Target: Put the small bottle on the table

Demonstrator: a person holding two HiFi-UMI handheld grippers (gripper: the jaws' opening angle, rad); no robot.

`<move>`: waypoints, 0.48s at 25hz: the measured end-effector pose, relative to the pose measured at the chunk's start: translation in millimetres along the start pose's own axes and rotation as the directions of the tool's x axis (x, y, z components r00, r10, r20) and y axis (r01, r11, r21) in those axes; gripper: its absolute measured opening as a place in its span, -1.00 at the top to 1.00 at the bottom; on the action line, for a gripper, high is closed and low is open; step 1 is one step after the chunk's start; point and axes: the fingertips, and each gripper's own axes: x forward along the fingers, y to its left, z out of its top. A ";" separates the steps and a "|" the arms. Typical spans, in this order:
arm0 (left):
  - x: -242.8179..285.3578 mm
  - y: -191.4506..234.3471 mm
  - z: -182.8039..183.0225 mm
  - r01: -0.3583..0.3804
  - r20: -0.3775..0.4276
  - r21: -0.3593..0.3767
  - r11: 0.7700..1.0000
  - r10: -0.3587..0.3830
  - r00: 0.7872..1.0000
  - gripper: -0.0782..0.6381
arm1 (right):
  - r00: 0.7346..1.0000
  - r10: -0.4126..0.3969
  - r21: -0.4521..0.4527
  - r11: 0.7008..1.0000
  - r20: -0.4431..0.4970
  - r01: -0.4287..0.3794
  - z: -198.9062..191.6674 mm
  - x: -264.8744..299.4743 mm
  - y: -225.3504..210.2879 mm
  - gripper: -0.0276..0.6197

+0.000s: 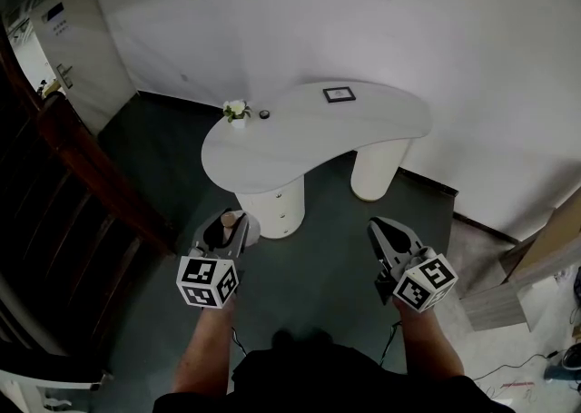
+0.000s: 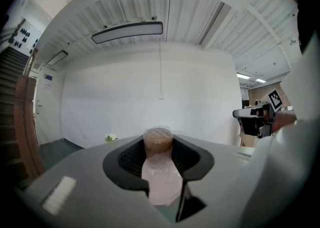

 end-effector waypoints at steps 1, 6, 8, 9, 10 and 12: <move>-0.3 -2.8 -0.1 -0.004 0.000 -0.001 1.000 0.004 1.000 0.37 | 1.000 0.000 0.004 1.000 0.000 0.000 -1.5 -3.8 -2.6 0.88; -2.6 -18.8 -1.5 -0.020 -0.002 -0.014 1.000 0.020 1.000 0.37 | 1.000 0.012 0.026 1.000 -0.023 -0.011 -9.4 -20.4 -11.8 0.88; -3.3 -25.6 -2.3 -0.022 -0.003 -0.015 1.000 0.022 1.000 0.37 | 1.000 0.013 0.030 0.999 -0.027 -0.012 -10.9 -26.2 -14.9 0.88; -3.6 -28.7 -2.9 -0.020 -0.003 -0.016 1.000 0.020 1.000 0.37 | 1.000 0.012 0.034 0.999 -0.026 -0.011 -12.2 -28.7 -16.5 0.88; -3.9 -31.1 -3.8 -0.019 -0.005 -0.015 1.000 0.018 1.000 0.37 | 1.000 0.013 0.037 0.999 -0.026 -0.012 -13.3 -30.3 -17.3 0.88; -3.4 -33.6 -5.6 -0.016 -0.008 -0.015 1.000 0.016 1.000 0.37 | 0.999 0.020 0.040 0.999 -0.026 -0.019 -14.7 -31.3 -17.3 0.88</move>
